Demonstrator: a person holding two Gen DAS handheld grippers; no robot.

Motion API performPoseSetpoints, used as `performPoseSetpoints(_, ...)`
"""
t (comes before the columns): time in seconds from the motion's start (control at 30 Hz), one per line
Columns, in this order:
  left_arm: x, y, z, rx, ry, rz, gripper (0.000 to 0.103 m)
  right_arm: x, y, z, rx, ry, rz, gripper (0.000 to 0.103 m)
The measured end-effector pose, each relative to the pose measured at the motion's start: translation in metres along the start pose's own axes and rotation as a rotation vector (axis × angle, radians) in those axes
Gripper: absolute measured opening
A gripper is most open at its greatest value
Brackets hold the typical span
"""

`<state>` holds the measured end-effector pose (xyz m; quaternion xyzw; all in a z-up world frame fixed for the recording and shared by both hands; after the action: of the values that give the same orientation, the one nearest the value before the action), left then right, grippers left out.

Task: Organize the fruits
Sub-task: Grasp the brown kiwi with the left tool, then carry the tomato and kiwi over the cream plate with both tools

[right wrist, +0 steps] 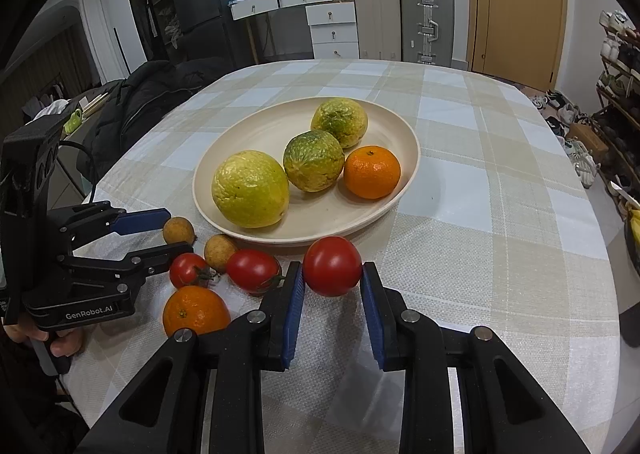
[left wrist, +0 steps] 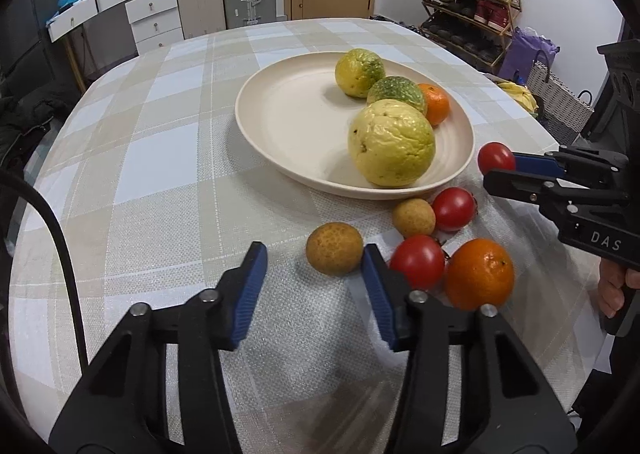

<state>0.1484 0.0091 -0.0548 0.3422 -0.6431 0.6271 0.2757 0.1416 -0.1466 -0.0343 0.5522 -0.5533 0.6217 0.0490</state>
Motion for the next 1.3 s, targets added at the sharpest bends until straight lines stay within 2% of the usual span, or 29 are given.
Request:
performPoseSetpoints(0.03,0.0,0.0,0.001,-0.005,0.017,0.001,0.033,0.0,0.0,0.0,0.0,0.0,0.0,0.029)
performPoseSetpoints(0.13,0.002,0.001,0.004,-0.02,0.026,0.006,0.025,-0.001,0.0,-0.001,0.0,0.001,0.0,0.029)
performPoseSetpoints(0.43,0.007,0.002,0.005,-0.025,0.033,0.022,0.025,-0.001,0.0,0.0,-0.001,0.0,0.001,0.029)
performPoseSetpoints(0.8,0.024,-0.003,-0.003,0.009,0.055,0.092,0.025,0.001,-0.001,0.0,-0.001,-0.001,0.025,0.029)
performPoseSetpoints(1.3,0.042,-0.01,-0.013,0.067,0.015,0.184,0.025,0.012,-0.008,0.003,-0.02,-0.023,0.098,0.029)
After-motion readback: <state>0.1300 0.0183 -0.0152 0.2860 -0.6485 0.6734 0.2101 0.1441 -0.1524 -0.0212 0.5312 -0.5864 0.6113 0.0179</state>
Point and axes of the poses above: each gripper's, at about its wrist camera, not at the fingertips, and x roughly against the way its jaws point, z to its right, y to its underside, the point moved 1 cm from there along -x, roughly the way its jaws point, and after that the axes turned 8 degrees about -y, right-handed, at the moved point
